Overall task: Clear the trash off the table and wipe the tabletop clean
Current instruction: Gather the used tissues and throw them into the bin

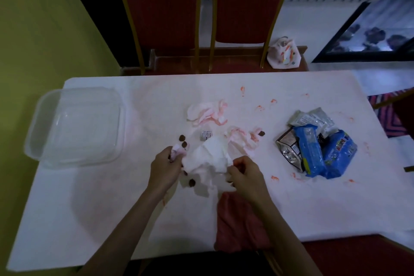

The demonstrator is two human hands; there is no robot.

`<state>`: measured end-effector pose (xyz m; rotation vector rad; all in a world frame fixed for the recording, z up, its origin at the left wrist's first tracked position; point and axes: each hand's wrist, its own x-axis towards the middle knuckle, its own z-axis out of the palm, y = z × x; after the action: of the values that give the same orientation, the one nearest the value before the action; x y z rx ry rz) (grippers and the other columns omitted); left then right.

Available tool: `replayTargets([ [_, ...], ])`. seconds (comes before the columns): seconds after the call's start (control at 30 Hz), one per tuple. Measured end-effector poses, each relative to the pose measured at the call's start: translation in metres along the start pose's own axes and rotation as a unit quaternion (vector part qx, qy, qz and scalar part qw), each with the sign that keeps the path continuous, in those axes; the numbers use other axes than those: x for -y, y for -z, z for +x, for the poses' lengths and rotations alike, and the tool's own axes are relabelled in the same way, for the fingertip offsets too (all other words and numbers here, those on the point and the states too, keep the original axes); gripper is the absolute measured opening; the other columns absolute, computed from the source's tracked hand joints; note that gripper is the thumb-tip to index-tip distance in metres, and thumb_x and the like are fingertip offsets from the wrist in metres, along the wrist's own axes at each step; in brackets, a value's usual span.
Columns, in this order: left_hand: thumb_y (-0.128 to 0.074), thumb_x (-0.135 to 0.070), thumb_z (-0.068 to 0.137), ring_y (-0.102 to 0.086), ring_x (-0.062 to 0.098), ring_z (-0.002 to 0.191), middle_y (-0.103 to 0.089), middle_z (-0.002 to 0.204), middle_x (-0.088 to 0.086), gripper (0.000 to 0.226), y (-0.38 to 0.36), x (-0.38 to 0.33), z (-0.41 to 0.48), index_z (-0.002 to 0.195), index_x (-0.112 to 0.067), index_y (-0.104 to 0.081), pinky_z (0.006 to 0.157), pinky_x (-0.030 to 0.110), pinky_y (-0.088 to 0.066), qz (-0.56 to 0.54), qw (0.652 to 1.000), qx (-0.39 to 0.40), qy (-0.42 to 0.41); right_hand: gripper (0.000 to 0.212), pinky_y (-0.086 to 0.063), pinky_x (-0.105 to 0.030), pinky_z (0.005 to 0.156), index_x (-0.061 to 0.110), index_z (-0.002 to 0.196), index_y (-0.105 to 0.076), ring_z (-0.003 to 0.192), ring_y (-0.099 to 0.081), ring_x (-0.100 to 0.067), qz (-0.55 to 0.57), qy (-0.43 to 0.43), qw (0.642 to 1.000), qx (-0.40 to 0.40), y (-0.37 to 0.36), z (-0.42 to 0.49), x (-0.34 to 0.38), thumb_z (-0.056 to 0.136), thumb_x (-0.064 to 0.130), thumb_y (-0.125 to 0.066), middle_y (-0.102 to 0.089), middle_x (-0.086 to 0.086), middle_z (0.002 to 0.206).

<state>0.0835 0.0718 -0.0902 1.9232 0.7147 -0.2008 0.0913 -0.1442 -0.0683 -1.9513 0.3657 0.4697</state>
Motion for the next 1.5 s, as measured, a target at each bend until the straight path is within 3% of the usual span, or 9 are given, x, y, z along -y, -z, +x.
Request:
replayTargets([
  [0.13, -0.054, -0.036, 0.096, -0.073, 0.012, 0.084, -0.075, 0.092, -0.003, 0.018, -0.007, -0.020, -0.005, 0.101, -0.027, -0.069, 0.075, 0.035, -0.061, -0.077, 0.994, 0.075, -0.012, 0.013, -0.059, -0.040, 0.071, 0.026, 0.090, -0.061, 0.068, -0.069, -0.014, 0.000, 0.023, 1.000, -0.013, -0.002, 0.001, 0.014, 0.092, 0.014, -0.059, -0.069, 0.006, 0.072],
  [0.27, -0.063, -0.042, 0.083, -0.071, 0.013, 0.086, -0.072, 0.103, -0.008, 0.026, -0.023, -0.031, -0.008, 0.108, -0.036, -0.064, 0.070, 0.031, -0.057, -0.108, 0.977, 0.186, -0.011, 0.012, -0.051, -0.016, 0.067, 0.021, 0.098, -0.069, 0.069, -0.064, -0.002, -0.124, 0.125, 0.982, 0.072, -0.016, 0.004, 0.027, 0.093, 0.015, -0.060, -0.070, 0.011, 0.083],
  [0.4, -0.068, -0.038, 0.083, -0.071, 0.008, 0.089, -0.074, 0.098, -0.014, 0.026, -0.029, -0.030, -0.006, 0.109, -0.041, -0.068, 0.079, 0.035, -0.060, -0.032, 0.988, 0.148, -0.038, 0.023, -0.035, -0.004, 0.068, 0.013, 0.101, -0.075, 0.079, -0.061, -0.006, -0.220, 0.155, 0.962, 0.054, -0.011, 0.032, 0.031, 0.086, 0.002, -0.060, -0.071, 0.005, 0.096],
  [0.5, -0.066, -0.019, 0.088, -0.071, 0.009, 0.080, -0.074, 0.096, -0.008, 0.023, -0.025, -0.029, -0.002, 0.106, -0.032, -0.071, 0.070, 0.028, -0.060, -0.028, 0.993, 0.110, -0.031, 0.042, -0.045, -0.022, 0.083, 0.019, 0.121, -0.066, 0.108, -0.063, -0.022, -0.208, 0.096, 0.972, -0.047, 0.006, 0.067, 0.031, 0.084, 0.002, -0.057, -0.063, -0.006, 0.125],
  [0.63, -0.067, -0.016, 0.088, -0.068, -0.002, 0.074, -0.073, 0.097, -0.007, 0.020, -0.025, -0.029, -0.002, 0.104, -0.027, -0.073, 0.058, 0.014, -0.052, -0.030, 0.994, 0.096, -0.040, 0.048, -0.048, -0.040, 0.089, 0.018, 0.138, -0.047, 0.115, -0.056, -0.033, -0.277, 0.000, 0.960, -0.036, 0.011, 0.093, 0.022, 0.091, 0.016, -0.058, -0.043, -0.013, 0.137],
  [0.83, -0.068, -0.025, 0.089, -0.069, 0.009, 0.090, -0.073, 0.100, -0.009, 0.024, -0.031, -0.032, -0.005, 0.112, -0.032, -0.070, 0.080, 0.037, -0.060, -0.031, 0.995, 0.089, -0.033, 0.014, -0.039, -0.025, 0.065, 0.010, 0.098, -0.067, 0.083, -0.062, -0.021, -0.253, 0.042, 0.967, -0.005, -0.002, 0.077, 0.008, 0.091, 0.012, -0.056, -0.071, -0.010, 0.097],
  [1.0, -0.066, -0.047, 0.088, -0.072, 0.005, 0.089, -0.076, 0.097, -0.013, 0.019, -0.039, -0.037, -0.009, 0.106, -0.043, -0.069, 0.083, 0.041, -0.061, -0.083, 0.989, 0.124, -0.010, 0.018, -0.039, -0.004, 0.058, 0.013, 0.103, -0.068, 0.073, -0.059, -0.005, -0.139, 0.092, 0.985, 0.037, -0.017, 0.035, 0.030, 0.090, 0.010, -0.057, -0.072, -0.001, 0.094],
  [1.13, -0.073, -0.031, 0.086, -0.073, 0.005, 0.083, -0.076, 0.087, -0.016, 0.014, -0.039, -0.043, -0.009, 0.090, -0.044, -0.073, 0.080, 0.038, -0.061, -0.098, 0.989, 0.114, -0.015, 0.021, -0.037, -0.002, 0.061, 0.018, 0.104, -0.073, 0.082, -0.062, -0.009, -0.151, 0.102, 0.978, 0.100, -0.011, 0.033, 0.036, 0.090, 0.013, -0.057, -0.074, 0.002, 0.099],
  [1.5, -0.074, -0.025, 0.085, -0.072, 0.021, 0.093, -0.076, 0.098, -0.001, 0.018, -0.022, -0.041, -0.010, 0.102, -0.027, -0.074, 0.088, 0.049, -0.059, -0.162, 0.984, 0.063, 0.048, 0.046, -0.048, -0.034, 0.100, 0.031, 0.136, -0.051, 0.123, -0.056, -0.027, -0.279, 0.151, 0.948, 0.034, -0.028, 0.152, 0.063, 0.093, 0.024, -0.063, -0.051, -0.005, 0.143],
])
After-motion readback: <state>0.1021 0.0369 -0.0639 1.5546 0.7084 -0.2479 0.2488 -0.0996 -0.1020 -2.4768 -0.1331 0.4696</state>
